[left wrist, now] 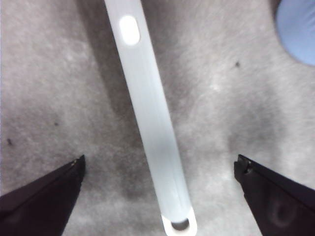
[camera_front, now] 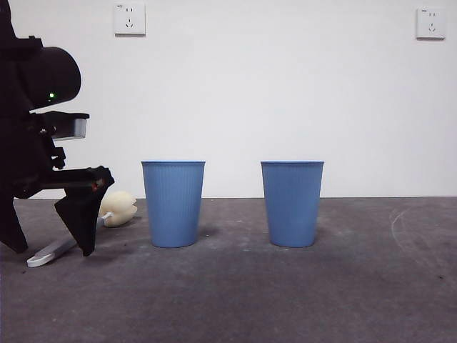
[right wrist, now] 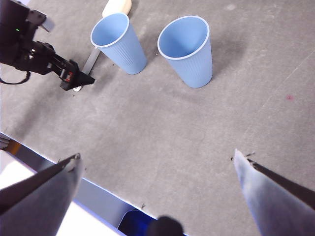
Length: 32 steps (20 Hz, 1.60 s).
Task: Pick up the cup brush,pick up the cup,insert the brush into the cup,clean the cup,put the cup brush back,put the cup back to the fixed position on the table
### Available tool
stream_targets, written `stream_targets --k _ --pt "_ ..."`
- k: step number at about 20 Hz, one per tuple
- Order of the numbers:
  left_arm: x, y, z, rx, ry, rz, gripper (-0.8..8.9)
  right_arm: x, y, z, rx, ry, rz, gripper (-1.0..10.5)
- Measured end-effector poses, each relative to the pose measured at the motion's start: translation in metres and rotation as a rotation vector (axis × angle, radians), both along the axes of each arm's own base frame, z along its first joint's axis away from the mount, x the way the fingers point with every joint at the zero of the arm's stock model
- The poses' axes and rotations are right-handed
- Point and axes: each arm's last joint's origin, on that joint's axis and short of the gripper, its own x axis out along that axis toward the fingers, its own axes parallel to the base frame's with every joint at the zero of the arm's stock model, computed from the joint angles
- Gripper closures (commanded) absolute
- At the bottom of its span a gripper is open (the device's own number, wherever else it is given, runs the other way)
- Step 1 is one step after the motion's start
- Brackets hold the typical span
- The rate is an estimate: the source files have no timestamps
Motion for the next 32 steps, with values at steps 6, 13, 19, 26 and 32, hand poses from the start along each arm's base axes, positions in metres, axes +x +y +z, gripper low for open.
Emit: stream_targets --k 6,13,19,26,32 --pt "0.002 -0.002 -0.001 -0.001 -0.001 0.026 6.04 0.001 0.000 0.000 0.000 -0.007 0.000 3.8" --pt "0.002 -0.001 -0.002 0.003 0.009 0.036 7.61 0.007 0.000 0.000 0.000 -0.004 0.000 3.8" --pt "-0.001 0.000 0.003 -0.005 0.009 0.049 8.22 0.007 0.000 0.000 0.000 -0.004 0.000 3.8" --pt "-0.015 0.018 0.042 -0.049 -0.081 0.069 8.22 0.007 0.000 0.000 0.000 -0.013 0.001 3.8" --pt "-0.043 0.049 0.087 -0.015 -0.198 0.077 8.22 0.015 0.003 -0.001 0.000 -0.008 0.033 3.8"
